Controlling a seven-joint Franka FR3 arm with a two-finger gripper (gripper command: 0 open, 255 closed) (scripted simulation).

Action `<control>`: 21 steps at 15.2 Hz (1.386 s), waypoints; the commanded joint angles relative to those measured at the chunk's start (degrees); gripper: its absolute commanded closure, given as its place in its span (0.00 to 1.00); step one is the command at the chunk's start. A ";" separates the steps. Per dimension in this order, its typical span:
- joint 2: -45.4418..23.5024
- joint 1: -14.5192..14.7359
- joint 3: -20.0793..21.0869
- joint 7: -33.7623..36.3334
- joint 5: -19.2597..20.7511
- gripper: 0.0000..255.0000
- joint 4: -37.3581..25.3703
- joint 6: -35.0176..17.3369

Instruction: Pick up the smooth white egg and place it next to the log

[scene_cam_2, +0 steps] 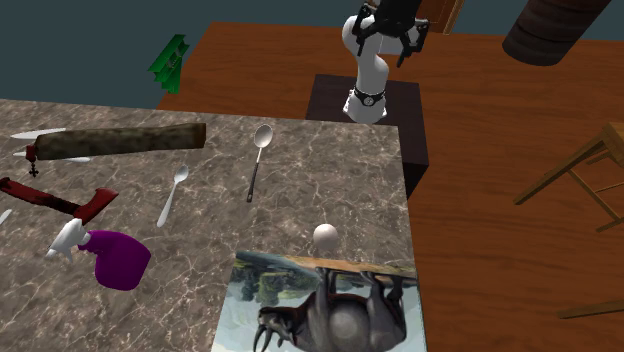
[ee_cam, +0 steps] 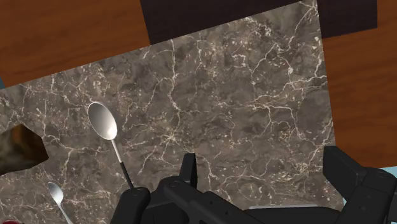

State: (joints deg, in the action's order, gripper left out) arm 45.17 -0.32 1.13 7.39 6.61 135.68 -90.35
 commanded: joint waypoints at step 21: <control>-45.82 -2.54 -7.23 -1.65 -8.96 0.00 -22.07 -18.21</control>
State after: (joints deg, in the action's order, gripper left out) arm 1.71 -2.73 -5.89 5.91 -1.56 115.09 -108.03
